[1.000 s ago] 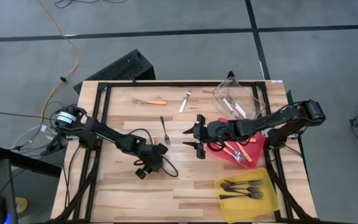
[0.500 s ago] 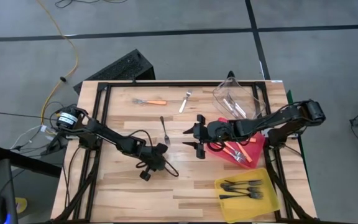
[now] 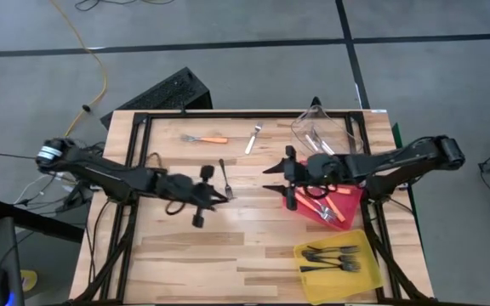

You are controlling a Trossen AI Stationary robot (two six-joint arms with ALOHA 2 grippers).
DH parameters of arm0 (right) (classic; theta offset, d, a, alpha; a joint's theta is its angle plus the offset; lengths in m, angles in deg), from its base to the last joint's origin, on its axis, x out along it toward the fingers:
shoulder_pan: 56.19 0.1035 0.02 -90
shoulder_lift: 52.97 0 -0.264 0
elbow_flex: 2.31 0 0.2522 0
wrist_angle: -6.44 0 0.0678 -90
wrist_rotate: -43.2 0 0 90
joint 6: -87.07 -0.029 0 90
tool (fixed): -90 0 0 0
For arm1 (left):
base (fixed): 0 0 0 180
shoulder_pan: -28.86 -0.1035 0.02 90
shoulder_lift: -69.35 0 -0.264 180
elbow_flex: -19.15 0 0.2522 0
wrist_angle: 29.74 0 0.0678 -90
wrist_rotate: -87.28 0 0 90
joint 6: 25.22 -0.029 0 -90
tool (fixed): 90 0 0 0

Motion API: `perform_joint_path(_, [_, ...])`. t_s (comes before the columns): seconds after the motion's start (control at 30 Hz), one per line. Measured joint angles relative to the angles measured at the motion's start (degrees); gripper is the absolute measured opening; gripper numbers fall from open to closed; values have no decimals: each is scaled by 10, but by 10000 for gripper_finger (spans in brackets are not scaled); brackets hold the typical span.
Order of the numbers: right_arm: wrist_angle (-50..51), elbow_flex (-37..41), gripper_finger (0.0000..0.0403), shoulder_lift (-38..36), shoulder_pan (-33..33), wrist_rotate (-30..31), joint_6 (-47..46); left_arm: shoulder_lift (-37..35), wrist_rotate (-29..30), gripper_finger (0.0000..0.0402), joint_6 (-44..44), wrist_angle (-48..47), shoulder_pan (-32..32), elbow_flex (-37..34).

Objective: Sort silverware by color (type)
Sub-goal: Put the orange fork into the red bin

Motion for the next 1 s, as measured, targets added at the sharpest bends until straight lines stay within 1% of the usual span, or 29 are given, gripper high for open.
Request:
perform_joint_path(0.1, [-19, 0, 230, -10, 8, 0, 29, -44, 1, 0, -15, 53, -1, 0])
perform_joint_path(0.23, [-67, 0, 230, -8, 22, -1, 67, -72, -41, 0, -14, 128, -5, 0])
perform_joint_path(0.3, [-93, -1, 230, -1, 31, -1, 90, -75, -52, 0, -15, 159, -5, 0])
perform_joint_path(0.43, [-139, 1, 230, 15, 41, -2, 119, -61, -72, 0, -21, 226, -5, 0])
perform_joint_path(0.47, [-159, -1, 230, 21, 42, -2, 120, -56, -76, 0, -27, 241, -5, 0])
perform_joint_path(0.6, [-192, 0, 230, 50, 38, -2, 120, -32, -103, 0, -66, 305, -5, 0])
perform_joint_path(0.7, [-219, 0, 230, 72, 32, -2, 118, -13, -107, 0, -94, 368, -5, 0])
perform_joint_path(0.83, [-291, 0, 230, 105, 23, -3, 116, 7, -129, 0, -113, 436, -9, 0])
perform_joint_path(1.0, [-363, 0, 230, 141, 20, -4, 120, 38, -148, 0, -107, 471, -23, 0])
